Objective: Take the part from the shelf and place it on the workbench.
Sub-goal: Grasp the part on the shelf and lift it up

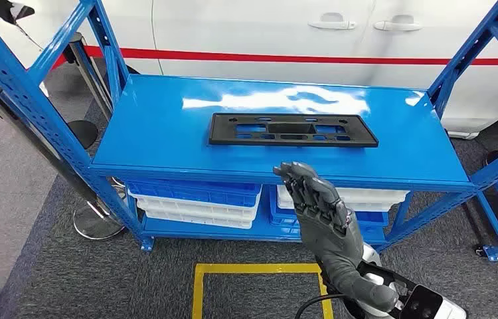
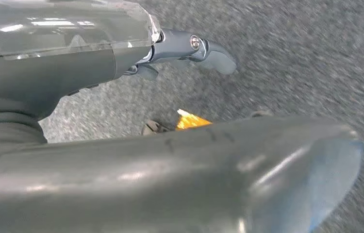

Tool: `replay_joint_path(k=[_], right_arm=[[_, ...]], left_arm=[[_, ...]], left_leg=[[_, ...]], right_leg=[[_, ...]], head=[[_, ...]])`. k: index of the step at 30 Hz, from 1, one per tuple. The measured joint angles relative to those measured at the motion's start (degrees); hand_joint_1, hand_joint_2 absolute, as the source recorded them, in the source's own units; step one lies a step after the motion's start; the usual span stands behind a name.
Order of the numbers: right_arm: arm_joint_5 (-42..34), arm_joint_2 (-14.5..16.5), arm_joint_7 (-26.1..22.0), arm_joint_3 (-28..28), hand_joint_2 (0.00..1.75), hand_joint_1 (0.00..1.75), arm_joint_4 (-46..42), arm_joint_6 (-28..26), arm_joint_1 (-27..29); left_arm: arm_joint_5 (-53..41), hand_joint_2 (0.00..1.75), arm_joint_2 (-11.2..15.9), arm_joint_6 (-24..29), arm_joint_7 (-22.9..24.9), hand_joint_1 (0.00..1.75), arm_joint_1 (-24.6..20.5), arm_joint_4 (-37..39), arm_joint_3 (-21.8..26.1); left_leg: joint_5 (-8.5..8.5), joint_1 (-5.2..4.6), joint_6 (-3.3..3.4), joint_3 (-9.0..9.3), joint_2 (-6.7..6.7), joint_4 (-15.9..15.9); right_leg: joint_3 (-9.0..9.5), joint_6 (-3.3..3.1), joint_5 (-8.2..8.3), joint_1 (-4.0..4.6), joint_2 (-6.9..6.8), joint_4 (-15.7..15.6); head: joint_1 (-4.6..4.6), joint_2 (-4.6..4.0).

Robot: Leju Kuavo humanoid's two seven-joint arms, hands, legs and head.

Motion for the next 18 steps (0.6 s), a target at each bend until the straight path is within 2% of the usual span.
replay_joint_path(k=[1, 3, 4, 7, 8, 9, 10, 12, 13, 14, 16, 17, 18], right_arm=[[0.21, 0.0, 0.0, 0.0, 0.0, 0.0, 0.14, 0.02, 0.05], [1.01, 0.09, 0.01, -0.01, 0.0, 0.0, 0.85, -0.21, 0.15], [1.49, 0.19, 0.02, -0.01, 0.0, 0.0, 1.4, -0.44, 0.15], [2.34, 0.55, 0.05, -0.01, 0.0, 0.0, 3.15, -1.02, -0.26], [2.42, 0.65, 0.06, -0.01, 0.0, 0.0, 3.66, -1.16, -0.54], [2.41, 0.73, 0.06, -0.02, 0.0, 0.0, 4.12, -1.33, -0.81], [2.38, 0.83, 0.08, -0.02, 0.0, 0.0, 4.46, -1.5, -1.05], [2.32, 1.04, 0.05, -0.02, 0.0, 0.0, 4.89, -1.73, -1.36], [2.34, 1.15, 0.04, -0.02, 0.0, 0.0, 5.06, -1.82, -1.51], [2.37, 1.22, 0.03, -0.01, 0.0, 0.0, 5.24, -1.89, -1.6], [2.48, 1.28, 0.03, -0.02, 0.0, 0.0, 5.64, -2.24, -1.68], [2.54, 1.29, 0.03, -0.02, 0.0, 0.0, 5.86, -2.5, -1.64], [2.63, 1.29, 0.04, -0.02, 0.0, 0.0, 6.07, -2.78, -1.6]], left_arm=[[-0.07, 0.0, 0.0, -0.01, 0.0, 0.0, 0.01, 0.0, 0.04], [-0.24, 0.0, -0.01, -0.01, -0.05, 0.0, 0.05, 0.0, 0.14], [-0.32, 0.0, -0.01, 0.0, -0.09, 0.0, 0.05, 0.0, 0.19], [-0.54, 0.0, -0.32, -0.03, -0.23, 0.0, 0.04, 0.04, 0.26], [-0.66, 0.0, -0.45, -0.05, -0.27, 0.0, -0.03, 0.07, 0.27], [-0.75, 0.0, -0.57, -0.07, -0.3, 0.0, -0.11, 0.09, 0.28], [-0.84, 0.0, -0.56, -0.08, -0.32, 0.0, -0.23, 0.09, 0.3], [-0.95, 0.0, -0.51, -0.09, -0.36, 0.0, -0.34, 0.09, 0.32], [-1.01, 0.0, -0.49, -0.12, -0.38, 0.0, -0.4, 0.09, 0.32], [-1.17, 0.0, -0.46, -0.16, -0.4, 0.0, -0.44, 0.09, 0.32], [-1.46, 0.0, -0.43, -0.22, -0.44, 0.0, -0.43, 0.09, 0.31], [-1.6, 0.0, -0.39, -0.22, -0.45, 0.0, -0.33, 0.09, 0.31], [-1.67, 0.0, -0.33, -0.21, -0.45, 0.0, -0.22, 0.09, 0.32]], left_leg=[[-0.27, -0.06, 0.01, 0.29, -0.01, 0.0], [-1.14, -0.26, 0.02, 1.35, -0.02, 0.0], [-1.74, -0.4, 0.01, 2.2, -0.01, -0.03], [-3.48, -0.78, -0.16, 4.59, -0.06, -0.31], [-3.92, -0.84, -0.36, 5.04, -0.08, -0.56], [-4.11, -0.9, -0.63, 5.48, -0.06, -0.7], [-4.04, -0.98, -0.98, 5.93, -0.03, -0.9], [-3.75, -1.05, -1.43, 6.18, 0.06, 0.11], [-3.79, -1.04, -1.62, 5.33, 0.01, 2.02], [-4.41, -1.0, -1.74, 3.69, -0.04, 4.98], [-7.28, -0.86, -2.11, -0.87, -0.11, 11.83], [-8.87, -0.79, -2.32, -2.87, -0.11, 14.01], [-9.69, -0.72, -2.52, -4.19, -0.11, 14.67]], right_leg=[[-1.03, -0.04, -0.64, 0.02, 0.0, 0.98], [-2.93, -0.33, -0.81, 0.12, -0.01, 1.56], [-3.14, -0.71, 0.53, 0.28, -0.01, -0.08], [-1.27, -2.92, 8.97, 1.37, -0.15, -10.25], [-0.8, -3.53, 10.66, 1.71, -0.23, -12.47], [-0.53, -3.97, 11.39, 2.0, -0.24, -13.76], [-0.12, -4.17, 11.11, 2.05, -0.2, -14.19], [1.41, -4.45, 11.05, 1.68, -0.01, -15.43], [2.27, -4.59, 10.84, 1.46, 0.04, -15.85], [3.07, -4.69, 10.53, 1.3, 0.08, -16.18], [4.23, -4.87, 9.51, 1.3, 0.17, -16.31], [4.85, -4.82, 8.92, 1.3, 0.29, -16.28], [5.56, -4.73, 8.29, 1.28, 0.45, -16.23]], head=[[0.0, 0.0], [0.0, 0.0], [0.02, 0.0], [0.1, 0.0], [0.19, 0.0], [0.28, -0.01], [0.37, 0.0], [0.46, -0.01], [0.43, -0.01], [0.42, -0.01], [0.41, -0.01], [0.43, -0.01], [0.43, -0.01]])
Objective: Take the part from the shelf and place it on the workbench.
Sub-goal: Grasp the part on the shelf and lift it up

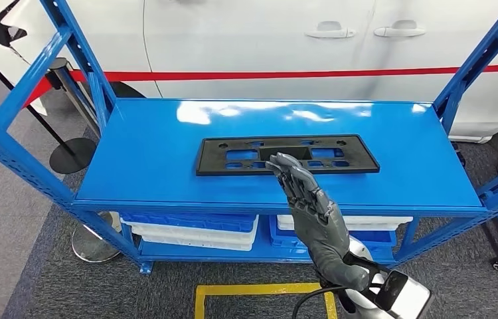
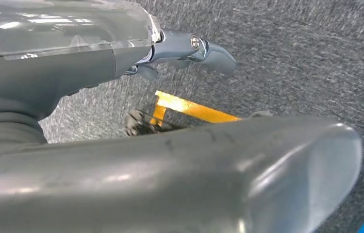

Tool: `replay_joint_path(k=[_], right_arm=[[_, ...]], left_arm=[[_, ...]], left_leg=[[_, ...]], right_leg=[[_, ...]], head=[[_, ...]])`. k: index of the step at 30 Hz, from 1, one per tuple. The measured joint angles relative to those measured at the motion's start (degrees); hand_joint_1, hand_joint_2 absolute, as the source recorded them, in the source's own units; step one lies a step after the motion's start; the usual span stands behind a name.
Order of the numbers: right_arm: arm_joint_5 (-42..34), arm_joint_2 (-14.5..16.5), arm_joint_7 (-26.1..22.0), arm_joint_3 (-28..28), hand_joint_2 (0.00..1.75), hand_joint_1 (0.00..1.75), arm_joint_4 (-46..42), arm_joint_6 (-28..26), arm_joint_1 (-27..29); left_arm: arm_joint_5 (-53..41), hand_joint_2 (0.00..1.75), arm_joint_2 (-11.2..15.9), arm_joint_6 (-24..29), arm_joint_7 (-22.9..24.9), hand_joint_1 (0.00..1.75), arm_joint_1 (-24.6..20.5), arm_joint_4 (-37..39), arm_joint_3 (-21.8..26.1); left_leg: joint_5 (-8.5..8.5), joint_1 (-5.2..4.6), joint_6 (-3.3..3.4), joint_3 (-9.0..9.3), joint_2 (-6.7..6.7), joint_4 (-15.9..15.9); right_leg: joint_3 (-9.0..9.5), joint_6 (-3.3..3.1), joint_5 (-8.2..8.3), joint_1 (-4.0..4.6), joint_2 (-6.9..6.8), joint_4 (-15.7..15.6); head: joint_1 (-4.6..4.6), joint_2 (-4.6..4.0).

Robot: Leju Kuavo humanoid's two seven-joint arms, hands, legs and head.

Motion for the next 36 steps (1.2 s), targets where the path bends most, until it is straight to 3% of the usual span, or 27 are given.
replay_joint_path(k=[2, 5, 7, 9, 11, 13, 14, 16, 17, 18, 20, 22, 25, 27, 30, 31, 32, 33, 35, 36], right_arm=[[0.15, 0.0, 0.01, 0.0, 0.0, 0.0, 0.32, -0.38, 0.04], [0.34, -0.01, 0.0, 0.0, 0.0, 0.0, 0.62, -0.68, 0.24], [0.45, -0.03, 0.03, 0.01, 0.0, 0.0, 0.81, -0.86, 0.42], [0.51, -0.04, 0.02, 0.02, 0.0, 0.0, 0.86, -0.93, 0.46], [0.61, -0.07, -0.05, 0.03, 0.0, 0.0, 0.86, -1.05, 0.46], [0.95, -0.17, -0.09, 0.03, 0.0, 0.0, 0.92, -1.21, 0.63], [1.28, -0.26, -0.1, 0.03, 0.0, 0.0, 1.03, -1.27, 0.86], [2.21, -0.48, -0.05, 0.03, 0.87, 0.0, 1.52, -1.38, 1.67], [2.89, -0.64, -0.03, 0.05, 1.31, 0.0, 2.03, -1.66, 2.1], [3.82, -0.82, 0.0, 0.11, 1.75, 0.0, 2.8, -2.22, 2.47], [7.54, -1.18, 0.04, 0.44, 1.75, 0.0, 5.34, -5.06, 2.95], [14.1, -1.32, 0.55, 1.24, 1.75, 0.0, 8.87, -10.44, 2.91], [26.37, -1.13, 3.48, 3.21, 1.75, 0.0, 13.99, -21.04, 1.46], [34.24, -0.83, 6.43, 4.78, 1.75, 0.0, 17.04, -27.33, -0.51], [42.13, -0.45, 9.85, 6.94, 1.75, 0.0, 20.66, -32.05, -2.81], [44.06, -0.38, 10.73, 7.52, 1.75, 0.0, 21.55, -32.92, -3.15], [45.94, -0.34, 11.63, 8.01, 1.75, 0.0, 22.29, -33.74, -3.38], [47.65, -0.33, 12.46, 8.4, 1.75, 0.0, 22.87, -34.47, -3.59], [50.89, -0.33, 13.96, 9.05, 1.75, 0.0, 23.72, -35.98, -4.07], [52.27, -0.33, 14.56, 9.28, 1.75, 0.0, 24.09, -36.74, -4.3]], left_arm=[[-0.23, 0.0, 0.12, 0.0, -0.02, 0.0, 0.15, 0.0, 0.01], [-0.52, 0.0, 0.28, -0.09, -0.12, 0.0, 0.32, 0.01, 0.01], [-0.66, 0.0, 0.34, -0.15, -0.21, 0.0, 0.32, 0.02, 0.0], [-0.72, 0.0, 0.36, -0.16, -0.28, 0.0, 0.25, 0.02, 0.01], [-0.87, 0.0, 0.37, -0.16, -0.32, 0.0, 0.27, 0.02, 0.01], [-1.31, 0.0, 0.39, -0.14, -0.28, 0.0, 0.19, 0.02, 0.01], [-1.66, 0.0, 0.4, -0.06, -0.09, 0.0, 0.16, 0.02, 0.01], [-2.54, 0.0, 0.41, 0.39, 0.84, 0.0, 0.17, 0.02, -0.05], [-3.02, 0.0, 0.41, 0.76, 1.55, 0.0, 0.22, 0.02, -0.12], [-3.46, 0.0, 0.41, 1.14, 2.27, 0.0, 0.31, 0.02, -0.19], [-4.26, 0.0, 0.32, 1.74, 3.62, 0.0, 0.61, 0.05, -0.31], [-5.03, 0.0, 0.17, 2.1, 4.84, 0.0, 0.82, 0.1, -0.45], [-5.93, 0.0, 0.08, 2.24, 6.43, 0.0, 1.0, 0.13, -0.69], [-6.29, 0.0, 0.07, 2.27, 7.11, 0.0, 0.97, 0.13, -0.71], [-6.54, 0.0, 0.09, 2.35, 7.52, 0.0, 0.94, 0.13, -0.73], [-6.59, 0.0, 0.14, 2.38, 7.53, 0.0, 1.02, 0.13, -0.73], [-6.66, 0.0, 0.21, 2.39, 7.5, 0.0, 1.1, 0.13, -0.72], [-6.78, 0.0, 0.28, 2.35, 7.44, 0.0, 1.15, 0.13, -0.72], [-6.99, 0.0, 0.41, 2.25, 7.27, 0.0, 1.16, 0.13, -0.71], [-7.06, 0.0, 0.45, 2.21, 7.19, 0.0, 1.11, 0.13, -0.71]], left_leg=[[1.25, 0.11, -0.31, -0.58, 0.01, -2.47], [8.64, 0.19, -0.19, 0.87, 0.07, -10.98], [11.75, 0.05, 0.67, 1.28, 0.12, -14.0], [11.55, 0.0, 1.63, 1.67, 0.1, -14.12], [11.35, 0.21, 2.26, 2.68, 0.09, -14.64], [10.93, 0.36, 2.62, 3.78, 0.08, -15.12], [10.59, 0.37, 2.71, 4.23, 0.05, -15.24], [9.71, 0.38, 2.69, 5.24, -0.07, -15.28], [9.17, 0.38, 2.64, 5.9, -0.14, -15.28], [8.62, 0.38, 2.53, 6.65, -0.19, -15.31], [7.52, 0.37, 2.16, 8.14, -0.23, -15.37], [6.72, 0.33, 1.54, 8.86, -0.26, -15.53], [6.47, 0.21, 0.52, 9.46, -0.22, -15.38], [5.0, 0.24, 0.15, 8.54, -0.22, -12.68], [0.2, 0.27, -0.2, 2.71, -0.26, -2.66], [-0.44, 0.27, -0.27, 1.05, -0.25, -0.44], [0.16, 0.27, -0.27, 0.31, -0.25, -0.17], [1.99, 0.26, -0.24, 0.66, -0.25, -2.11], [6.65, 0.2, 0.04, 3.1, -0.27, -9.45], [7.67, 0.08, 0.27, 4.06, -0.29, -12.35]], right_leg=[[1.4, 0.26, -1.15, -0.1, 0.27, 0.15], [3.16, 0.9, -3.01, -0.18, 0.41, 0.6], [3.65, 1.59, -4.1, -0.08, 0.49, 0.93], [3.77, 2.17, -4.47, -0.01, 0.51, 1.23], [2.59, 2.76, -4.19, -0.11, 0.32, 4.05], [-1.47, 3.5, -5.27, -0.42, 0.04, 10.61], [-4.09, 3.81, -6.79, -0.59, -0.06, 14.09], [-7.88, 4.13, -9.22, -0.89, -0.13, 17.61], [-8.53, 4.12, -8.71, -0.98, -0.14, 16.81], [-8.26, 4.0, -6.68, -1.01, -0.15, 14.24], [-6.46, 3.37, -0.71, -0.79, -0.17, 6.91], [-5.34, 2.56, 2.28, -0.3, -0.16, 2.67], [-4.59, 1.73, 2.66, -0.2, -0.04, 1.68], [-3.72, 1.19, 2.55, -0.46, 0.02, 1.05], [-3.35, 0.46, 2.15, -0.25, -0.03, 0.88], [-3.3, 0.32, 2.01, -0.11, -0.02, 0.94], [-3.24, 0.25, 1.85, -0.01, 0.02, 1.05], [-3.14, 0.26, 1.67, 0.05, 0.08, 1.21], [-2.96, 0.47, 1.22, 0.12, 0.2, 1.74], [-2.99, 0.65, 1.04, 0.16, 0.24, 2.02]], head=[[-0.01, 0.0], [0.01, -0.01], [0.02, 0.0], [-0.02, 0.01], [0.07, 0.01], [0.27, 0.01], [0.34, 0.01], [0.34, 0.0], [0.35, 0.0], [0.36, 0.0], [0.33, 0.01], [0.4, 0.01], [0.48, 0.01], [0.44, 0.0], [0.39, 0.01], [0.4, 0.01], [0.41, 0.01], [0.41, 0.01], [0.42, 0.01], [0.42, 0.0]])
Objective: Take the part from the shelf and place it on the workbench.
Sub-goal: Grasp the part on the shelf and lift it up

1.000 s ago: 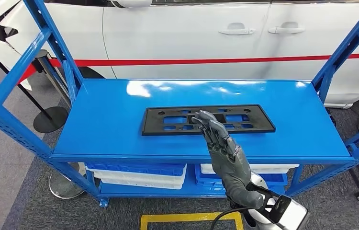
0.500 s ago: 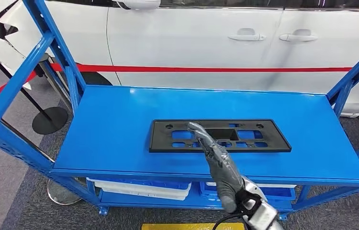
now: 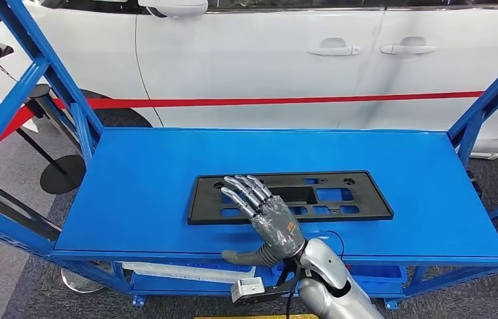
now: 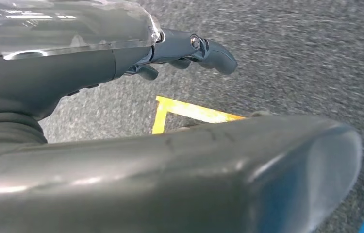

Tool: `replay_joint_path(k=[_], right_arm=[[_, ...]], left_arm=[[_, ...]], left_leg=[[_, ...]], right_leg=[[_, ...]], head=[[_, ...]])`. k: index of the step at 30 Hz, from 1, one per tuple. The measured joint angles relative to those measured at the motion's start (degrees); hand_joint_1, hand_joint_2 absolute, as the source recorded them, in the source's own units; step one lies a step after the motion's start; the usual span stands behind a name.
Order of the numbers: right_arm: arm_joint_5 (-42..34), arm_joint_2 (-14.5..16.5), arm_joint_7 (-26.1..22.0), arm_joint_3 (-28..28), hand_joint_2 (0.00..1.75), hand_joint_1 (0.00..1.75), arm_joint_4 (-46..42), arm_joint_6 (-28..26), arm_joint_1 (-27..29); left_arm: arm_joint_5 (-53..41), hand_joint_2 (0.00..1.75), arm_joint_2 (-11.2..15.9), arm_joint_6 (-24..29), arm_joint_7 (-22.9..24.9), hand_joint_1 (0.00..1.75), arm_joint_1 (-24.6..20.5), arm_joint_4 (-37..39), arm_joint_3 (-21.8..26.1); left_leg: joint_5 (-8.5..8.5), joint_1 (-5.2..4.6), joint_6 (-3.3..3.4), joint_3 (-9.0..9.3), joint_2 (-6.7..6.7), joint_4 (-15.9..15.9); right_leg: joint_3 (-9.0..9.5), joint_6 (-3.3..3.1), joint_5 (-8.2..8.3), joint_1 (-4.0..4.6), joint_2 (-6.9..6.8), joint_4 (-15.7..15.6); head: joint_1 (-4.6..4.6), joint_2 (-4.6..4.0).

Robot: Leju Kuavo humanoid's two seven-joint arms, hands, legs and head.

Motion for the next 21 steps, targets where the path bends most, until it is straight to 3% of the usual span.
replay_joint_path(k=[1, 4, 6, 9, 10, 11, 12, 15, 17, 19, 21], right_arm=[[1.2, 0.0, 0.51, 0.16, 1.75, 0.0, 0.33, -0.73, -0.15], [4.69, -0.01, 2.09, 0.44, 1.75, 0.0, 1.17, -3.27, -0.36], [7.27, -0.02, 3.24, 0.6, 1.75, 0.0, 1.75, -5.49, -0.59], [10.8, -0.02, 4.78, 0.84, 1.75, 0.0, 3.27, -8.66, -0.69], [11.95, -0.03, 5.27, 0.95, 1.75, 0.0, 4.0, -9.53, -0.64], [13.18, -0.03, 5.81, 1.06, 1.75, 0.0, 4.76, -10.31, -0.6], [14.35, -0.03, 6.33, 1.14, 1.75, 0.0, 5.53, -11.0, -0.62], [17.62, 0.01, 7.95, 1.21, 1.75, 0.0, 7.38, -12.18, -0.94], [19.75, 0.08, 8.99, 1.25, 1.75, 0.0, 8.61, -12.46, -1.24], [21.41, 0.17, 9.67, 1.32, 1.75, 0.0, 9.84, -12.53, -1.42], [22.52, 0.38, 10.0, 1.51, 1.75, 0.0, 10.93, -12.44, -1.78]], left_arm=[[-0.02, 0.0, 0.02, -0.02, -0.06, 0.0, -0.04, 0.0, 0.01], [-0.11, 0.0, -0.01, 0.02, -0.15, 0.0, 0.04, 0.0, 0.07], [-0.3, 0.0, -0.05, 0.03, -0.31, 0.0, 0.03, 0.0, 0.12], [-0.68, 0.0, -0.07, -0.04, -0.81, 0.0, 0.0, 0.0, 0.24], [-0.81, 0.0, -0.07, -0.08, -1.02, 0.0, 0.03, 0.0, 0.31], [-0.96, 0.0, -0.07, -0.13, -1.23, 0.0, 0.07, 0.0, 0.39], [-1.08, 0.0, -0.07, -0.2, -1.43, 0.0, 0.09, 0.0, 0.46], [-1.35, 0.0, -0.09, -0.42, -1.85, 0.0, 0.08, 0.0, 0.58], [-1.66, 0.0, -0.09, -0.59, -2.02, 0.0, 0.05, 0.0, 0.62], [-1.91, 0.0, -0.09, -0.81, -2.07, 0.0, 0.03, 0.0, 0.64], [-2.04, 0.0, -0.02, -0.99, -2.09, 0.0, -0.01, 0.0, 0.68]], left_leg=[[0.63, -0.12, 0.32, 0.55, -0.02, -1.65], [1.52, -0.08, 1.35, 0.8, 0.05, -2.29], [2.06, 0.3, 1.93, 0.96, 0.22, -2.77], [2.23, 0.47, 2.24, 0.99, 0.31, -3.04], [2.21, 0.48, 2.23, 0.98, 0.32, -3.03], [2.17, 0.51, 2.19, 0.99, 0.32, -3.01], [2.1, 0.56, 2.11, 1.08, 0.3, -3.01], [1.76, 0.62, 1.48, 1.47, 0.19, -2.99], [1.63, 0.52, 0.76, 1.56, 0.16, -3.09], [1.58, 0.53, 0.0, 1.7, 0.18, -3.31], [0.4, 0.61, -0.51, 1.25, 0.18, -1.92]], right_leg=[[-0.07, 0.23, -0.16, 0.05, 0.02, 0.21], [-0.17, 1.0, -0.38, 0.14, 0.06, 0.38], [-0.88, 1.69, -1.82, 0.09, 0.0, 2.15], [-5.41, 2.85, -7.05, -0.64, -0.22, 12.05], [-6.81, 3.13, -7.92, -0.94, -0.29, 14.93], [-7.36, 3.34, -7.73, -1.21, -0.37, 15.96], [-6.68, 3.49, -6.38, -1.45, -0.45, 14.55], [-0.91, 3.46, -1.26, -1.68, -0.68, 3.11], [0.64, 3.12, -0.78, -1.35, -0.67, -0.15], [0.64, 2.55, -0.73, -1.23, -0.55, -0.36], [0.94, 1.71, -0.54, -1.38, -0.58, -0.88]], head=[[0.02, 0.01], [0.03, 0.01], [0.28, 0.01], [0.67, 0.01], [0.67, 0.01], [0.67, 0.01], [0.67, 0.0], [0.67, 0.01], [0.63, 0.01], [0.61, 0.01], [0.58, 0.0]])
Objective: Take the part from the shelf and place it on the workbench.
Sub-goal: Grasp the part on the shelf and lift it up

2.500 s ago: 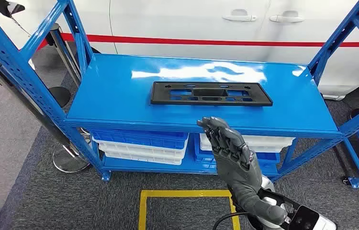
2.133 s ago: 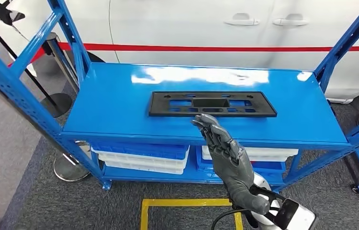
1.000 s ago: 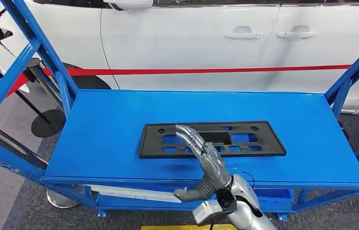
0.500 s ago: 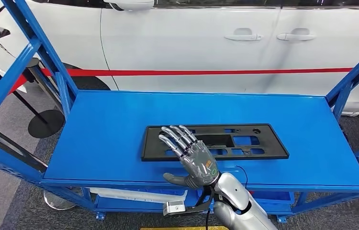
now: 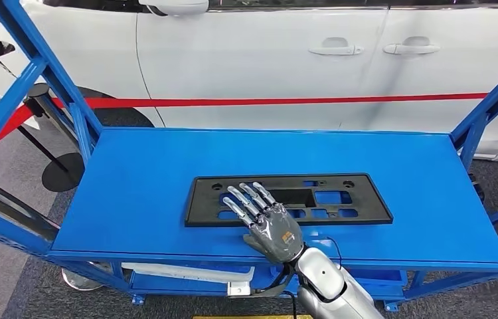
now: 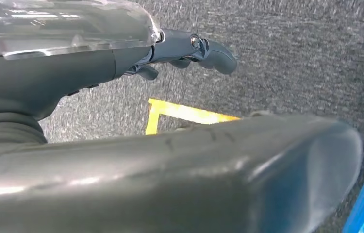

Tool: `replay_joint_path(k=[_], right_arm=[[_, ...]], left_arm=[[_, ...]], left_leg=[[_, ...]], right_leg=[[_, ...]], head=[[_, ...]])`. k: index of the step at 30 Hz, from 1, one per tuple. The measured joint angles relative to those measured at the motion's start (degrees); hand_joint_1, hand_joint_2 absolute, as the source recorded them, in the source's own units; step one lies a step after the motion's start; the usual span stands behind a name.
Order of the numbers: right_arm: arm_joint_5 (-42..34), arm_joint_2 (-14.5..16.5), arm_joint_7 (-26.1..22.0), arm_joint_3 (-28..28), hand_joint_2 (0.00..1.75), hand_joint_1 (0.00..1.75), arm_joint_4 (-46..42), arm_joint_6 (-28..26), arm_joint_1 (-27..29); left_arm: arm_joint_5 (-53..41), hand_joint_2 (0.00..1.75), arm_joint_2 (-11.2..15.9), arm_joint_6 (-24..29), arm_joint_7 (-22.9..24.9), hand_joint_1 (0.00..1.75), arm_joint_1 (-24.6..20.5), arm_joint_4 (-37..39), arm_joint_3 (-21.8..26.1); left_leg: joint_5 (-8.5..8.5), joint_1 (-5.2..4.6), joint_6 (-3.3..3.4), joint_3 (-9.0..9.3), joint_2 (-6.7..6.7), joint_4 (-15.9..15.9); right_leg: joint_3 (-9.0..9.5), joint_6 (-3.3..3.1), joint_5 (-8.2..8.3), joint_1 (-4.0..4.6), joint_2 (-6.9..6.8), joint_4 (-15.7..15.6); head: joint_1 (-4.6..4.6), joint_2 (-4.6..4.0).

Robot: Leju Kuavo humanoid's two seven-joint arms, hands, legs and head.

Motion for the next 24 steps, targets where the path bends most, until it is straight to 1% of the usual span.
replay_joint_path(k=[1, 3, 4, 5, 6, 7, 8, 9, 10, 11, 12, 14, 15, 16, 17, 18, 19, 20, 21, 22, 23, 24], right_arm=[[0.44, 0.19, 0.07, 0.2, 1.75, 0.0, 0.58, 0.17, -0.3], [1.21, 0.49, 0.16, 0.69, 1.75, 0.0, 1.82, 0.72, -0.9], [1.59, 0.58, 0.24, 0.96, 1.75, 0.0, 2.46, 0.98, -1.12], [1.97, 0.63, 0.33, 1.2, 1.75, 0.0, 3.07, 1.17, -1.35], [2.41, 0.73, 0.53, 1.46, 1.75, 0.0, 3.74, 1.26, -1.66], [3.0, 0.88, 0.83, 1.72, 1.75, 0.0, 4.42, 1.33, -2.09], [3.65, 1.08, 1.18, 1.97, 1.75, 0.0, 5.02, 1.36, -2.55], [4.47, 1.31, 1.72, 2.22, 1.75, 0.0, 5.62, 1.36, -3.03], [5.37, 1.51, 2.3, 2.43, 1.75, 0.0, 6.16, 1.34, -3.46], [6.24, 1.69, 2.93, 2.64, 1.75, 0.0, 6.75, 1.32, -3.85], [7.03, 1.85, 3.56, 2.82, 1.75, 0.0, 7.35, 1.28, -4.2], [8.05, 2.1, 4.53, 3.05, 1.75, 0.0, 8.39, 1.19, -4.73], [8.38, 2.2, 5.0, 3.09, 1.75, 0.0, 8.84, 1.14, -4.99], [8.79, 2.32, 5.59, 3.13, 1.75, 0.0, 9.37, 1.08, -5.35], [9.28, 2.44, 6.39, 3.16, 1.75, 0.0, 10.01, 1.0, -5.79], [9.82, 2.56, 7.34, 3.19, 1.75, 0.0, 10.75, 0.91, -6.2], [10.4, 2.7, 8.47, 3.2, 1.75, 0.0, 11.64, 0.81, -6.53], [10.89, 2.82, 9.65, 3.17, 1.75, 0.0, 12.61, 0.69, -6.75], [11.29, 2.95, 10.79, 3.05, 1.75, 0.0, 13.54, 0.51, -6.9], [11.58, 3.09, 11.86, 2.84, 1.75, 0.0, 14.43, 0.3, -7.11], [11.77, 3.24, 12.79, 2.55, 1.75, 0.0, 15.22, 0.09, -7.45], [11.9, 3.37, 13.68, 2.16, 1.75, 0.0, 15.98, -0.08, -7.89]], left_arm=[[-0.08, 0.0, 0.03, -0.08, -0.02, 0.0, -0.01, 0.0, 0.02], [-0.23, 0.0, 0.07, -0.16, -0.05, 0.0, 0.02, 0.0, 0.1], [-0.3, 0.0, 0.1, -0.16, -0.07, 0.0, 0.05, 0.0, 0.17], [-0.32, 0.0, 0.15, -0.16, -0.08, 0.0, 0.09, 0.0, 0.25], [-0.32, 0.0, 0.22, -0.17, -0.09, 0.0, 0.1, 0.0, 0.33], [-0.33, 0.0, 0.31, -0.21, -0.13, 0.0, 0.08, 0.0, 0.39], [-0.33, 0.0, 0.38, -0.27, -0.19, 0.0, 0.05, 0.0, 0.43], [-0.34, 0.0, 0.44, -0.33, -0.26, 0.0, -0.01, 0.0, 0.46], [-0.37, 0.0, 0.48, -0.4, -0.35, 0.0, -0.08, 0.0, 0.5], [-0.39, 0.0, 0.5, -0.46, -0.43, 0.0, -0.14, 0.0, 0.57], [-0.43, 0.0, 0.5, -0.54, -0.5, 0.0, -0.17, 0.0, 0.65], [-0.5, 0.0, 0.49, -0.69, -0.6, 0.0, -0.14, 0.0, 0.79], [-0.54, 0.0, 0.48, -0.8, -0.62, 0.0, -0.13, 0.0, 0.83], [-0.63, 0.0, 0.46, -0.89, -0.67, 0.0, -0.14, 0.0, 0.87], [-0.74, 0.0, 0.46, -0.99, -0.72, 0.0, -0.18, 0.0, 0.93], [-0.86, 0.0, 0.46, -1.08, -0.78, 0.0, -0.22, 0.0, 1.03], [-0.98, 0.0, 0.48, -1.14, -0.85, 0.0, -0.24, 0.0, 1.15], [-1.06, 0.0, 0.48, -1.17, -0.9, 0.0, -0.24, 0.0, 1.27], [-1.14, 0.0, 0.48, -1.18, -0.94, 0.0, -0.23, 0.0, 1.38], [-1.24, 0.0, 0.48, -1.17, -0.98, 0.0, -0.21, 0.0, 1.49], [-1.35, 0.0, 0.48, -1.17, -1.01, 0.0, -0.2, 0.0, 1.6], [-1.45, 0.0, 0.46, -1.17, -1.04, 0.0, -0.21, 0.0, 1.7]], left_leg=[[-1.44, 0.04, -0.14, -0.99, -0.02, 2.27], [-5.1, 0.05, -0.26, -4.5, -0.05, 9.74], [-6.23, 0.05, -0.33, -6.22, -0.05, 13.16], [-6.31, 0.05, -0.36, -7.18, -0.05, 14.96], [-5.2, 0.05, -0.33, -7.06, -0.04, 14.42], [-3.22, 0.05, -0.23, -5.93, -0.04, 11.78], [-1.09, 0.05, -0.09, -4.24, -0.04, 8.05], [0.33, -0.05, 0.08, -2.62, -0.06, 4.41], [1.14, -0.14, 0.31, -1.48, -0.11, 1.87], [1.29, -0.24, 0.56, -0.99, -0.17, 0.63], [1.13, -0.34, 0.78, -0.91, -0.24, 0.28], [1.37, -0.31, 1.26, -0.99, -0.29, 0.18], [1.54, -0.22, 1.57, -0.95, -0.27, 0.0], [1.72, -0.11, 1.9, -0.92, -0.23, -0.21], [1.89, 0.03, 2.21, -0.91, -0.19, -0.41], [1.98, 0.05, 2.4, -0.95, -0.15, -0.49], [2.02, 0.05, 2.49, -1.02, -0.13, -0.51], [2.03, 0.04, 2.51, -1.07, -0.13, -0.51], [2.03, 0.03, 2.51, -1.07, -0.13, -0.5], [2.02, 0.03, 2.5, -1.01, -0.14, -0.5], [1.99, 0.03, 2.46, -0.91, -0.15, -0.5], [1.95, 0.03, 2.39, -0.78, -0.17, -0.49]], right_leg=[[0.15, -0.42, 0.09, -0.07, -0.04, -0.25], [0.24, -0.92, 0.02, 0.2, -0.09, -0.28], [0.25, -1.03, -0.04, 0.37, -0.09, -0.24], [0.27, -1.11, -0.1, 0.51, -0.07, -0.15], [0.29, -1.15, -0.18, 0.59, -0.02, 0.0], [0.3, -1.14, -0.3, 0.63, 0.07, 0.22], [0.29, -1.05, -0.47, 0.64, 0.16, 0.5], [0.2, -0.86, -0.69, 0.77, 0.26, 0.88], [0.07, -0.62, -0.84, 0.86, 0.32, 1.18], [-0.06, -0.38, -0.91, 0.96, 0.36, 1.36], [-0.18, -0.15, -0.89, 1.05, 0.38, 1.44], [-0.22, 0.19, -0.78, 1.0, 0.39, 1.33], [-0.26, 0.43, -0.96, 0.93, 0.36, 1.51], [-0.57, 0.7, -1.62, 0.85, 0.31, 2.27], [-1.37, 1.03, -2.89, 0.72, 0.25, 4.12], [-2.71, 1.34, -4.66, 0.56, 0.19, 7.18], [-4.5, 1.6, -6.55, 0.43, 0.16, 11.02], [-6.21, 1.82, -7.95, 0.29, 0.16, 14.66], [-7.28, 1.95, -8.4, 0.17, 0.15, 16.88], [-7.31, 1.99, -7.69, 0.1, 0.14, 16.88], [-6.12, 1.91, -5.92, 0.05, 0.11, 14.41], [-4.13, 1.74, -3.7, 0.05, 0.06, 10.35]], head=[[-0.02, -0.01], [-0.04, -0.01], [-0.02, 0.0], [-0.01, 0.01], [-0.01, 0.01], [-0.01, 0.01], [-0.02, 0.01], [-0.03, 0.01], [0.0, 0.0], [0.01, 0.0], [0.02, -0.01], [0.02, -0.01], [0.02, -0.01], [0.11, 0.0], [0.2, 0.0], [0.3, 0.0], [0.4, -0.01], [0.41, -0.01], [0.42, -0.01], [0.42, -0.01], [0.43, 0.0], [0.43, 0.01]])
